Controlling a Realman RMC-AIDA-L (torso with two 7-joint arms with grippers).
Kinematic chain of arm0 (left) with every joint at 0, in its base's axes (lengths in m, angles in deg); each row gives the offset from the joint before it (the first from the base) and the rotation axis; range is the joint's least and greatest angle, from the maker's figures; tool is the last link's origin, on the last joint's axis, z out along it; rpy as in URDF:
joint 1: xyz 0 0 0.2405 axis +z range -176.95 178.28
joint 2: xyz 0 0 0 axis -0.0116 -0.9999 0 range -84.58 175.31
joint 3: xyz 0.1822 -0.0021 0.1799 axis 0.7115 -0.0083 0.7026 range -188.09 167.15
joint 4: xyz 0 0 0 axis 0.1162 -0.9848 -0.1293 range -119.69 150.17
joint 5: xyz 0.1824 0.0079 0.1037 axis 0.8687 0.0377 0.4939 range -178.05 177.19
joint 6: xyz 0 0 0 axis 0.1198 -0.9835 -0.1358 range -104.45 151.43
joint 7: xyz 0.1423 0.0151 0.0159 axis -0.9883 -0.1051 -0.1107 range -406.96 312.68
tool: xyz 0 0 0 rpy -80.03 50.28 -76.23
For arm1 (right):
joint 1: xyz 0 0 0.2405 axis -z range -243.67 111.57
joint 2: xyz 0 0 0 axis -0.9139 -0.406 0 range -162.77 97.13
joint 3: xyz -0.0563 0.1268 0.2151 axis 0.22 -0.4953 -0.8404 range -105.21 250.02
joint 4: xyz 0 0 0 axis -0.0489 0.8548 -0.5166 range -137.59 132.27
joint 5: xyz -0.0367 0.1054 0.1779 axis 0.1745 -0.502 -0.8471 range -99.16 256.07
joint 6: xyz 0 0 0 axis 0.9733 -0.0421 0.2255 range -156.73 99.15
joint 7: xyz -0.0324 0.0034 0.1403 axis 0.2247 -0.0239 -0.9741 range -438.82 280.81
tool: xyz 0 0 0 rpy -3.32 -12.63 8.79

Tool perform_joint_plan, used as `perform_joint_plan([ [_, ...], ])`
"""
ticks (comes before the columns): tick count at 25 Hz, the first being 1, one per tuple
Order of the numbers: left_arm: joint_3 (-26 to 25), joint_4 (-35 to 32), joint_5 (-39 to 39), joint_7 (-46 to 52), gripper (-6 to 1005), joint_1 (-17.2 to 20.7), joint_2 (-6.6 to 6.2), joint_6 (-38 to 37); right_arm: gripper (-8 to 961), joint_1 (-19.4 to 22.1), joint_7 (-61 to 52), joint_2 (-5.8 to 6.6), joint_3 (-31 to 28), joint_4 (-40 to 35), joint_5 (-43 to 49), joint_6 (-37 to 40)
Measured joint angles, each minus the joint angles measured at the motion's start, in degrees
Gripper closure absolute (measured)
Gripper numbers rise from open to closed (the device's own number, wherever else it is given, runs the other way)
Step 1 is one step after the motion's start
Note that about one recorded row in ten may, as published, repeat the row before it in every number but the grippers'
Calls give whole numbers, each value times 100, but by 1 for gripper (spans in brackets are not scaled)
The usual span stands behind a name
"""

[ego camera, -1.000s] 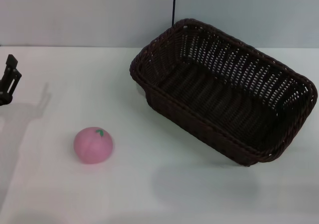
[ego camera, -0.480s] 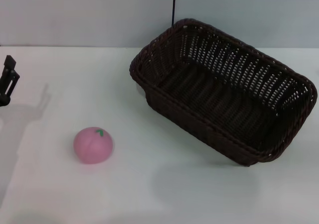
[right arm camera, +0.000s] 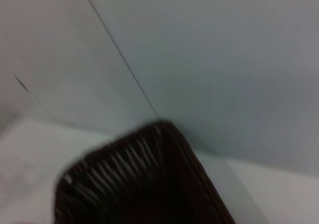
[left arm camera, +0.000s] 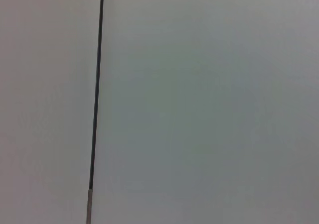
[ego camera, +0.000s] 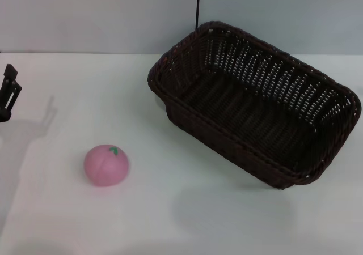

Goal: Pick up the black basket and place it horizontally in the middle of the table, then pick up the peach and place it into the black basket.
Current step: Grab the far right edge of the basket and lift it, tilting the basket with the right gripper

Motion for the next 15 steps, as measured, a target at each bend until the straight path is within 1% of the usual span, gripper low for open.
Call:
perform_joint_plan([
  [1, 0, 0, 0, 0, 202, 0, 0, 0, 276, -194, -118, 43, 30, -29, 389, 106],
  [2, 0, 0, 0, 0, 203, 0, 0, 0, 276, -503, -260, 94, 103, -45, 1039, 196],
  [3, -8, 2, 0, 0, 203, 0, 0, 0, 276, -632, -284, 92, 142, -49, 1326, 185],
  [4, -8, 2, 0, 0, 204, 0, 0, 0, 276, -632, -284, 92, 142, -49, 1326, 185],
  [5, 1, 40, 0, 0, 204, -13, 4, -2, 277, -793, -291, 40, 244, -63, 1638, 104],
  [6, 1, 40, 0, 0, 205, -13, 4, -2, 277, -793, -291, 40, 244, -63, 1638, 104],
  [9, 2, 49, -1, 0, 206, -16, 9, -4, 277, -864, -277, -45, 511, -30, 1727, -149],
  [11, 2, 49, -1, 0, 207, -16, 9, -4, 277, -863, -232, -108, 723, 130, 1727, -421],
  [14, -17, 62, -1, 0, 208, -11, 9, -7, 283, -908, 4, -184, 856, 706, 1695, -828],
  [15, -17, 62, -1, 0, 209, -11, 9, -7, 285, -982, 180, -210, 866, 1145, 1622, -1032],
])
